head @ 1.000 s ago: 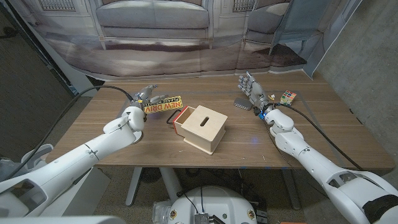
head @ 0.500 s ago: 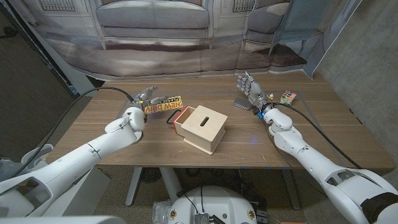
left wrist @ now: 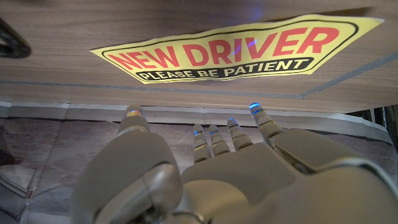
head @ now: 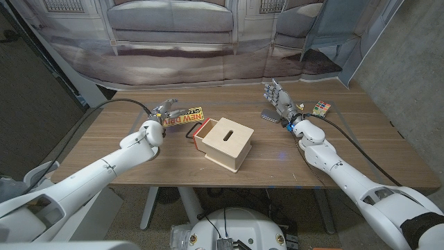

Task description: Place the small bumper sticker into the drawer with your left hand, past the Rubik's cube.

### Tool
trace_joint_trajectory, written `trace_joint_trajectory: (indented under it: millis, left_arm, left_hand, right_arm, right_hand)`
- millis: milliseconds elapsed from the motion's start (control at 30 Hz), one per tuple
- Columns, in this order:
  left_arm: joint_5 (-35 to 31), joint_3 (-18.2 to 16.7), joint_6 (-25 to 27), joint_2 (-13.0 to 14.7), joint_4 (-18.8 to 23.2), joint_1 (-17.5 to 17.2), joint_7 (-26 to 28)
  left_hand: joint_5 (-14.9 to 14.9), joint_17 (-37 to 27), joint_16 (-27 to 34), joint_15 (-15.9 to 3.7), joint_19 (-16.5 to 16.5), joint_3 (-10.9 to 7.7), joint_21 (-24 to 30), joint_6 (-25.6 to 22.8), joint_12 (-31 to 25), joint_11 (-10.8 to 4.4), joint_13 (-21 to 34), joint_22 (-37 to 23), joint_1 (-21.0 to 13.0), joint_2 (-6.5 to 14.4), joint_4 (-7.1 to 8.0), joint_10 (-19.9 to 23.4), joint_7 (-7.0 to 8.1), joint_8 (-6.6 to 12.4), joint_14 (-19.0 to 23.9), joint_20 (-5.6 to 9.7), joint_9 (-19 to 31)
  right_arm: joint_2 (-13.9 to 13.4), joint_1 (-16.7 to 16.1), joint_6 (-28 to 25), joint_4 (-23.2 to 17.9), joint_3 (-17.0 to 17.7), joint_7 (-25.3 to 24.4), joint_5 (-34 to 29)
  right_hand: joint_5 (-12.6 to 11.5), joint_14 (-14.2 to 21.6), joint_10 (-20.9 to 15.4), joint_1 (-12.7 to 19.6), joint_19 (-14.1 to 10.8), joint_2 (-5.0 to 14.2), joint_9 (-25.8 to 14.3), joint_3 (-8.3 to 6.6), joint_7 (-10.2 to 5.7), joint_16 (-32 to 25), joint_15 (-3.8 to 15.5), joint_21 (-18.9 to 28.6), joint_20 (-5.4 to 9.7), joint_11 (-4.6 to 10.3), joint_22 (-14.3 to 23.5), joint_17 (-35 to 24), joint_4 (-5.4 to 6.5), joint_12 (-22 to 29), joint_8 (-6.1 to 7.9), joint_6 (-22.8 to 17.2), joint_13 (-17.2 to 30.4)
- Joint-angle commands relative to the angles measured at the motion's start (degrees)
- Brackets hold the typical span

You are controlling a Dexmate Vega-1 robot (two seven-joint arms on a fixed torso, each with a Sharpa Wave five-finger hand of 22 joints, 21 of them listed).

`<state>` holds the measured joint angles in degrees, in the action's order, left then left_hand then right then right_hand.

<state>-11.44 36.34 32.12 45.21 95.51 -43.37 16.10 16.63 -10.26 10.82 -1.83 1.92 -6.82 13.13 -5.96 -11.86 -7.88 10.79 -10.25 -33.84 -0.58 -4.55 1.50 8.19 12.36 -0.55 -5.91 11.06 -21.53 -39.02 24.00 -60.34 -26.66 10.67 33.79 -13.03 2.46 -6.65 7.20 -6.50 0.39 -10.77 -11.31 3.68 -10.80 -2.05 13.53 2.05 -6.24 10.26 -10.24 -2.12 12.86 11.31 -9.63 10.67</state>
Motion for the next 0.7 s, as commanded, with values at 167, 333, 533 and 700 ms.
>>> trace_joint_trajectory:
  millis: [167,333,533,700]
  left_arm:
    - [0.2,0.6,-0.6,-0.5,-1.2,0.2,-0.2]
    - [0.3,0.7,-0.2,-0.5,-1.3,0.2,-0.3]
    - [0.0,1.1,-0.3,-0.6,-1.8,0.7,-0.5]
    - [-0.3,1.5,-0.2,-0.9,-2.3,1.3,-0.7]
  left_hand:
    - [-0.2,-0.3,0.2,-0.95,0.0,-0.12,-0.2,-0.3,-0.3,-0.06,0.3,-0.2,-0.7,0.2,-0.57,0.3,-0.04,0.09,0.5,0.32,0.1]
    - [-0.2,-0.3,0.3,-1.05,0.1,-0.12,-0.3,-0.3,-0.3,-0.08,0.3,-0.3,-0.9,0.2,-0.6,0.4,0.0,0.05,0.6,0.41,0.2]
    - [-0.2,-0.3,0.3,-1.06,0.1,-0.13,-0.3,-0.5,-0.3,-0.05,0.3,-0.3,-1.1,0.3,-0.66,0.5,-0.14,0.08,0.7,0.44,0.2]
    - [-0.2,-0.3,0.3,-1.11,0.1,-0.15,-0.3,-0.4,-0.3,-0.08,0.3,-0.3,-1.2,0.3,-0.72,0.6,-0.03,0.02,0.7,0.47,0.2]
  right_arm:
    - [0.5,0.8,0.1,1.4,-0.2,0.6,0.0]
    - [0.9,1.1,0.0,2.0,-0.3,0.7,0.1]
    - [1.2,1.5,0.6,3.0,-0.4,1.0,-0.1]
    - [1.3,1.3,0.4,2.9,-0.2,0.7,0.2]
  right_hand:
    - [0.3,0.5,-0.5,0.2,-0.7,0.38,-0.2,-0.09,-0.08,0.1,-0.36,-0.3,0.08,0.07,0.2,-0.1,-0.31,-0.2,0.02,-0.3,0.2]
    - [0.3,0.5,-0.6,0.2,-0.7,0.39,-0.2,-0.07,-0.07,0.1,-0.39,-0.3,0.08,0.06,0.2,-0.1,-0.32,-0.2,0.01,-0.3,0.2]
    - [0.3,0.5,-0.5,0.2,-0.7,0.41,-0.2,-0.05,-0.06,0.1,-0.38,-0.4,0.07,0.09,0.2,-0.1,-0.34,-0.2,0.01,-0.3,0.2]
    - [0.3,0.5,-0.5,0.2,-0.7,0.42,-0.2,-0.02,-0.01,0.1,-0.36,-0.5,0.1,0.06,0.2,-0.1,-0.35,-0.3,0.01,-0.3,0.2]
